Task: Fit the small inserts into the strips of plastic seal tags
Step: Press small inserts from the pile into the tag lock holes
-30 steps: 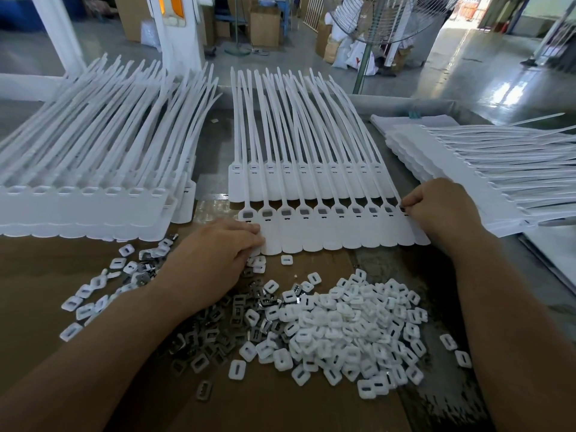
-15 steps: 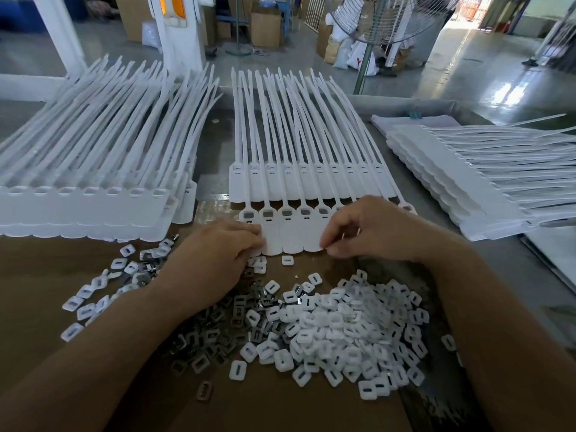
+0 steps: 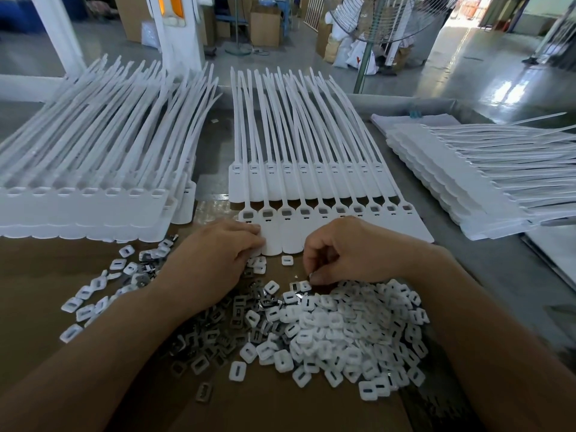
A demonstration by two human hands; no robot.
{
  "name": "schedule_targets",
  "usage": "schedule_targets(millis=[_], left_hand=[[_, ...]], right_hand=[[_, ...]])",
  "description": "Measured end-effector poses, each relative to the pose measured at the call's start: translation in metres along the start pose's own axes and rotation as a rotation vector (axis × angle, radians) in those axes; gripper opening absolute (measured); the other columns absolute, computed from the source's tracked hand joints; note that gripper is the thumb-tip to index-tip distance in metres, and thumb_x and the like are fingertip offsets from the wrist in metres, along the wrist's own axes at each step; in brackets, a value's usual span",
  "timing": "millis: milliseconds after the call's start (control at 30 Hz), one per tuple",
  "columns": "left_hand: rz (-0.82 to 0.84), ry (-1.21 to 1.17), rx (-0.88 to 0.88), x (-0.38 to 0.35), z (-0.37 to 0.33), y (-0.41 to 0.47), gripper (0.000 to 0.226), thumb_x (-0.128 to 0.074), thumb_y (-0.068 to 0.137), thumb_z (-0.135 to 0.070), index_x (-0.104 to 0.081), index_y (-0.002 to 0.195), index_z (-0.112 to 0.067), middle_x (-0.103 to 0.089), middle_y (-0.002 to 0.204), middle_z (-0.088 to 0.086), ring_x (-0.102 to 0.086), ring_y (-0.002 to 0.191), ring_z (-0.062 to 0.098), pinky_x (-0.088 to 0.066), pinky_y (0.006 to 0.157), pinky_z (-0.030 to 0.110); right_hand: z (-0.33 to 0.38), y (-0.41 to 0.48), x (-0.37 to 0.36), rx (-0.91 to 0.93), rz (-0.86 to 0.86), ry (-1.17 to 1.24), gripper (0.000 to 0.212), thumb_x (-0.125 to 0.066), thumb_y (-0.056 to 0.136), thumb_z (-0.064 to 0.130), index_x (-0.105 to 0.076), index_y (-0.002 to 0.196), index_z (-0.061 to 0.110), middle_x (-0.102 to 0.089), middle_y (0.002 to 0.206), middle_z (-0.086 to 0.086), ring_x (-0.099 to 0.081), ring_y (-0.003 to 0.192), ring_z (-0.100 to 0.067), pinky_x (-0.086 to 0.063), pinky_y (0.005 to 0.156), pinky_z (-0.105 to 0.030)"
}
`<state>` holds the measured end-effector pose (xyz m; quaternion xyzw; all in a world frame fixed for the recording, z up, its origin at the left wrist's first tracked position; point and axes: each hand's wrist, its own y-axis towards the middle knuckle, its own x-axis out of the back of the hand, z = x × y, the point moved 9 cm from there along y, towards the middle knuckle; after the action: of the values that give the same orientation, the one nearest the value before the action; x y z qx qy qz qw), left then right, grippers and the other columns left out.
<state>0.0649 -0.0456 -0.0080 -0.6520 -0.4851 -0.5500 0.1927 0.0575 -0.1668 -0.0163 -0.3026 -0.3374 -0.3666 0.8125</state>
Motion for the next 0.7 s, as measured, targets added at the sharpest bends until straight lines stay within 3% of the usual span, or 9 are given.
schedule_targets(millis=[233, 367, 567, 700], left_hand=[[0.011, 0.007, -0.006, 0.000, 0.000, -0.001, 0.028, -0.047, 0.092, -0.025, -0.062, 0.115, -0.025, -0.054, 0.128, -0.010, -0.047, 0.118, 0.007, -0.019, 0.090, 0.008], [0.013, 0.010, -0.005, -0.002, 0.001, -0.002, 0.028, -0.046, 0.092, -0.025, -0.062, 0.115, -0.025, -0.054, 0.129, -0.010, -0.046, 0.119, 0.007, -0.019, 0.089, 0.008], [0.029, -0.009, 0.004, -0.005, 0.003, -0.001, 0.027, -0.047, 0.092, -0.023, -0.063, 0.114, -0.024, -0.052, 0.130, -0.011, -0.045, 0.120, 0.008, -0.021, 0.092, 0.011], [0.033, -0.008, -0.015, -0.003, 0.001, -0.002, 0.024, -0.051, 0.091, -0.019, -0.067, 0.109, -0.023, -0.055, 0.127, -0.009, -0.049, 0.118, 0.009, -0.024, 0.092, 0.013]], right_hand=[[0.000, 0.004, 0.006, -0.008, -0.073, 0.016, 0.016, -0.060, 0.087, 0.026, -0.053, 0.073, 0.031, -0.058, 0.064, 0.015, -0.053, 0.060, 0.010, -0.042, 0.058, -0.007], [-0.001, 0.004, 0.010, -0.007, -0.129, 0.074, 0.014, -0.060, 0.087, 0.023, -0.053, 0.076, 0.028, -0.061, 0.071, 0.010, -0.058, 0.063, 0.003, -0.050, 0.064, -0.016], [-0.008, 0.010, 0.023, -0.027, -0.285, 0.168, 0.024, -0.064, 0.085, 0.013, -0.054, 0.085, 0.035, -0.062, 0.079, 0.011, -0.059, 0.072, 0.004, -0.047, 0.066, -0.011], [-0.005, 0.021, 0.034, -0.054, -0.363, 0.131, 0.024, -0.063, 0.085, 0.013, -0.059, 0.075, 0.034, -0.065, 0.074, 0.011, -0.061, 0.069, 0.003, -0.048, 0.063, -0.009]])
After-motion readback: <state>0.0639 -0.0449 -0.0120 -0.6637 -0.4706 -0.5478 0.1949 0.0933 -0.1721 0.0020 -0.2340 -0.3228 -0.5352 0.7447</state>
